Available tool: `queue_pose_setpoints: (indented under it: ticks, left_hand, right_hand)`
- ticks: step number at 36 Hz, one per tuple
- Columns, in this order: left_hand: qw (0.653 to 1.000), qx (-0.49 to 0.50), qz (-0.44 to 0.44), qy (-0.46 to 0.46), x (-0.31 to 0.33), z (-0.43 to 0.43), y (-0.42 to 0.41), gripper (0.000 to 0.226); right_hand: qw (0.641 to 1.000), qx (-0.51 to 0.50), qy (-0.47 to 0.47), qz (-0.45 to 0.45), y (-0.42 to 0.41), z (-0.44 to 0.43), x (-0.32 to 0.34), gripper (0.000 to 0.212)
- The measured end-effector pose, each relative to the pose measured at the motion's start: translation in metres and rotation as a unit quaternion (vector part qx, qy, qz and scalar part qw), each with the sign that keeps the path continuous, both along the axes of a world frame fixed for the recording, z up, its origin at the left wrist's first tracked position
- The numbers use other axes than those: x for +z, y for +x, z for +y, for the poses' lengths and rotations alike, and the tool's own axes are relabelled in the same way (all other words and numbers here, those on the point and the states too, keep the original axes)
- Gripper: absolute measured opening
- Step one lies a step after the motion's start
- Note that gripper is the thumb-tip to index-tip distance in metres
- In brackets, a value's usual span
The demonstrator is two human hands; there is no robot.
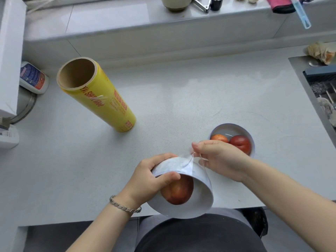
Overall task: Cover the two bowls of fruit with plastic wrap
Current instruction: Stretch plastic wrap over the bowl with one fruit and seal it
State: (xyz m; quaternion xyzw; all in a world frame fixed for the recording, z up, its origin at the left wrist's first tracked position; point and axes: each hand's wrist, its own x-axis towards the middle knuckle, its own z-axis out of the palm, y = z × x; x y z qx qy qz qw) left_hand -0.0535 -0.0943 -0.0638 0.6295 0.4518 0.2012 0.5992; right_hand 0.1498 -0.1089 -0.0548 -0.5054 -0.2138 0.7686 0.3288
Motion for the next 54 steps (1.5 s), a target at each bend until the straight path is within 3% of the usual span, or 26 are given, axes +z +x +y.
queue_pose_setpoints:
  ticks: [4,6,14,21,27,31,34,37,39,41,44,47,49,54]
  left_hand:
    - [1.000,-0.016,-0.002,0.002,0.003,0.000,0.001,0.047]
    - [1.000,-0.015,-0.016,0.002,0.004,0.000,0.001,0.046]
    - [0.999,0.024,-0.039,0.003,0.001,-0.002,0.001,0.063]
    - [0.999,0.029,-0.040,0.017,0.000,-0.003,0.000,0.065]
    - [0.999,0.012,-0.038,0.019,0.000,-0.003,-0.002,0.050]
    - [0.999,-0.020,-0.027,0.019,0.003,-0.004,0.000,0.044]
    - [0.999,-0.001,-0.036,0.013,0.001,-0.006,-0.001,0.046]
    - [0.999,0.032,-0.043,-0.003,-0.004,-0.005,-0.006,0.053]
    - [0.998,0.046,-0.038,-0.006,-0.005,-0.003,-0.007,0.057]
    - [0.998,0.053,-0.031,-0.002,-0.006,-0.001,-0.006,0.063]
    - [0.998,0.061,-0.029,0.006,-0.006,0.002,-0.003,0.066]
    - [0.997,0.065,-0.024,0.015,-0.006,0.004,0.001,0.065]
    - [0.998,0.064,-0.021,0.019,-0.005,0.004,0.001,0.063]
    - [0.997,0.066,-0.029,0.019,-0.005,0.004,0.000,0.068]
  right_hand:
    - [0.995,-0.078,-0.001,0.064,-0.011,-0.005,-0.006,0.041]
    - [0.991,-0.109,-0.018,0.079,-0.015,-0.005,-0.005,0.032]
    - [0.984,-0.166,-0.020,-0.055,-0.027,-0.003,-0.001,0.020]
    - [0.981,-0.110,-0.023,-0.157,-0.028,-0.003,-0.002,0.016]
    - [0.986,-0.082,-0.090,-0.118,-0.024,-0.005,-0.004,0.027]
    - [0.986,-0.065,-0.097,-0.122,-0.021,-0.008,-0.006,0.019]
    - [0.981,-0.070,-0.049,-0.177,-0.013,-0.004,-0.005,0.014]
    - [0.948,-0.112,0.103,-0.279,0.000,-0.004,0.005,0.015]
    - [0.934,-0.083,0.214,-0.274,0.003,-0.011,0.017,0.016]
    - [0.924,0.019,0.280,-0.259,-0.002,-0.021,0.023,0.015]
    - [0.892,0.145,0.311,-0.293,-0.010,-0.032,0.015,0.047]
    - [0.873,0.181,0.303,-0.336,-0.013,-0.029,0.010,0.067]
    - [0.885,0.191,0.269,-0.328,-0.013,-0.024,0.009,0.071]
    - [0.934,0.200,0.197,-0.221,-0.012,-0.019,0.007,0.058]
